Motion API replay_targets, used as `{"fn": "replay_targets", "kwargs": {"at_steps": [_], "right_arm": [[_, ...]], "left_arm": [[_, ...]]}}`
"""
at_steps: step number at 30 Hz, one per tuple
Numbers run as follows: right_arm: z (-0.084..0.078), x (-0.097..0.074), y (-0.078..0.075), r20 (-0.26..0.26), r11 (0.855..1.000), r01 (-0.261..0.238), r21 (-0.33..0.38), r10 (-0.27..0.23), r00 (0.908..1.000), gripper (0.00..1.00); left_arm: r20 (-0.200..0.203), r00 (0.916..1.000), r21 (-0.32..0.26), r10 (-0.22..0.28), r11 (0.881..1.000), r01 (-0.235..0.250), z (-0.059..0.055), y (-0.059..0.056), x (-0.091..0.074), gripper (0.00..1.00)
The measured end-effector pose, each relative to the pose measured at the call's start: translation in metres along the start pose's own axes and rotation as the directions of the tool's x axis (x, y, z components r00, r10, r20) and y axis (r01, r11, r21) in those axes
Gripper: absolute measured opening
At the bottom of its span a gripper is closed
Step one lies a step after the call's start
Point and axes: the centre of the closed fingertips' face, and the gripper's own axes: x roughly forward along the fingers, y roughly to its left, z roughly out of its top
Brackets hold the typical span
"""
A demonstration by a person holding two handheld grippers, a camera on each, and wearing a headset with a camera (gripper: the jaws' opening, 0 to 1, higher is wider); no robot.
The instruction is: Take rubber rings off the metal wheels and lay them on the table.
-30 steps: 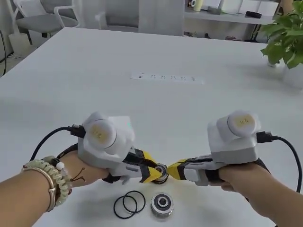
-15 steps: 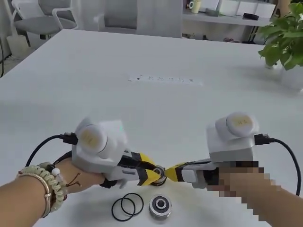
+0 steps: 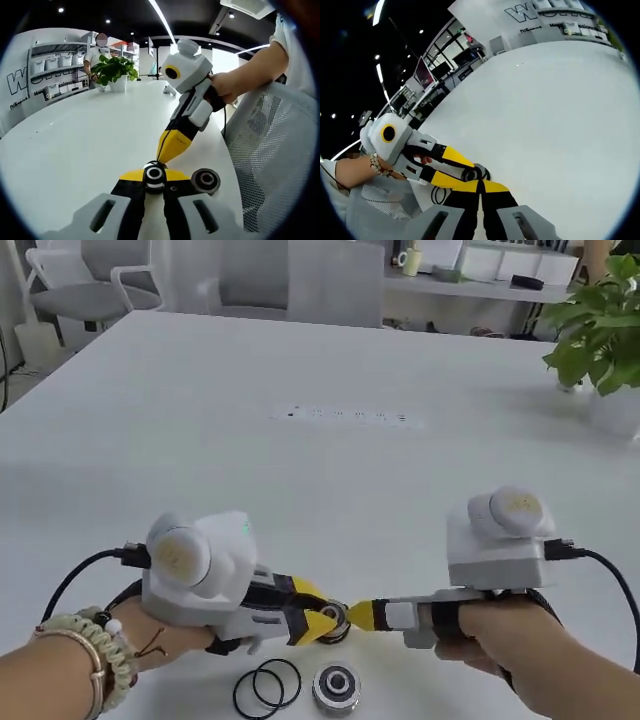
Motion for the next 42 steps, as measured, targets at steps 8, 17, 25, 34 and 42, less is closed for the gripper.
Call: {"fn": "replay_targets", "kwargs": {"at_steps": [8,17,25,34,42], "right_arm": [[-0.0005,0.0002,0.0022,-0.011,0.996,-0.014,-0.083,0.013,0.9999,0.0],[0.0021,0.0022,0.0005,-0.007,0.996,-0.002,-0.09,0.001,1.0,0.0],[0.0028,0.002,-0.0006,-0.004,0.997,0.007,-0.079,-0.008,1.0,0.0],[0.0043,0.002,-0.0023,0.001,0.997,0.017,-0.074,-0.017,0.9999,0.0],[0.0041,0.0011,-0.0031,0.0,0.999,0.013,-0.05,-0.013,0.9999,0.0]], "left_arm": [[0.053,0.9986,-0.103,0.008,0.995,-0.003,0.0051,0.0036,0.0026,0.05],[0.06,0.9982,-0.048,-0.006,0.999,0.008,0.0059,0.0039,0.0014,0.03],[0.037,0.999,-0.009,-0.027,1.0,0.027,0.0058,0.0018,0.0007,0.05],[-0.003,0.9996,0.041,-0.028,0.999,0.029,0.0013,-0.0001,0.0011,0.11],[-0.005,0.9993,0.047,-0.036,0.998,0.036,0.0009,-0.0016,-0.0002,0.09]]}}
